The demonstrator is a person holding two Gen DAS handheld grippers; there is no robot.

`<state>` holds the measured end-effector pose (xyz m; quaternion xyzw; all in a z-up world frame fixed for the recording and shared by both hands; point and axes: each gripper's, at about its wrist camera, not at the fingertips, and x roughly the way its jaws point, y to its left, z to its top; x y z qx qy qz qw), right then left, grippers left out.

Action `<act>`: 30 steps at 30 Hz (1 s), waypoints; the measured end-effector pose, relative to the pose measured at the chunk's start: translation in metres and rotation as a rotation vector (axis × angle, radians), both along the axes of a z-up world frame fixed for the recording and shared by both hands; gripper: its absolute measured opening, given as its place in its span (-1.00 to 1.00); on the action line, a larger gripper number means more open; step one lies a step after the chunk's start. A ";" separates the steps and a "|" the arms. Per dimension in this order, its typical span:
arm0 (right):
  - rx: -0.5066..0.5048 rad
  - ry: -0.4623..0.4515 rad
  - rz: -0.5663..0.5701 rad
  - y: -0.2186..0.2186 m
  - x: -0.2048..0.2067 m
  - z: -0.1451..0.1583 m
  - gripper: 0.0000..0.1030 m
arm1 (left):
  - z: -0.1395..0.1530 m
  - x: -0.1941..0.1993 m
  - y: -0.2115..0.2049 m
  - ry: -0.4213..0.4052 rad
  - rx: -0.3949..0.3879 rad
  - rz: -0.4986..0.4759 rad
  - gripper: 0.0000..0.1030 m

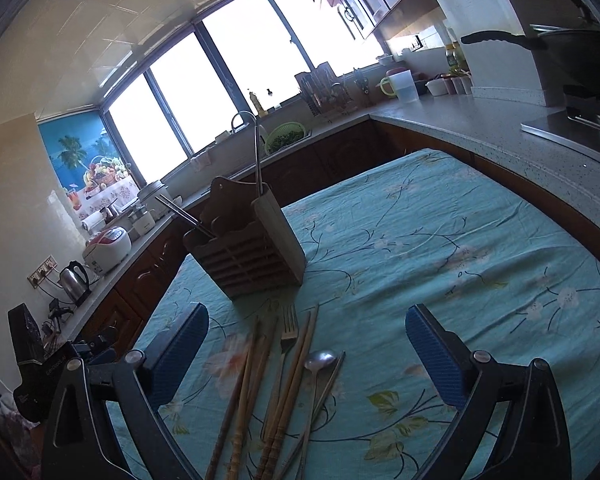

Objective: Organize utensils
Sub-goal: 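Move both open grippers back to the remaining utensils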

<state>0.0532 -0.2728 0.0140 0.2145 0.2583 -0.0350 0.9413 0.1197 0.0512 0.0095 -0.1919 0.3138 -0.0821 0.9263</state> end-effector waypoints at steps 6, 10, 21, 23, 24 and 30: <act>-0.008 0.036 -0.015 -0.001 -0.012 -0.015 0.94 | -0.007 -0.002 -0.010 0.047 0.014 -0.020 0.69; -0.025 0.060 -0.007 0.002 -0.012 -0.021 0.94 | -0.012 -0.001 -0.018 0.074 0.019 -0.036 0.69; -0.040 0.093 0.028 0.005 -0.001 -0.029 0.92 | -0.023 0.019 -0.040 0.159 0.040 -0.075 0.66; -0.048 0.098 0.036 0.006 0.002 -0.029 0.86 | -0.024 0.024 -0.046 0.174 0.048 -0.098 0.66; -0.051 0.102 0.037 0.006 0.004 -0.029 0.78 | -0.025 0.028 -0.050 0.183 0.054 -0.110 0.66; -0.051 0.198 0.043 0.002 0.022 -0.045 0.01 | -0.030 0.050 -0.077 0.224 0.116 -0.172 0.41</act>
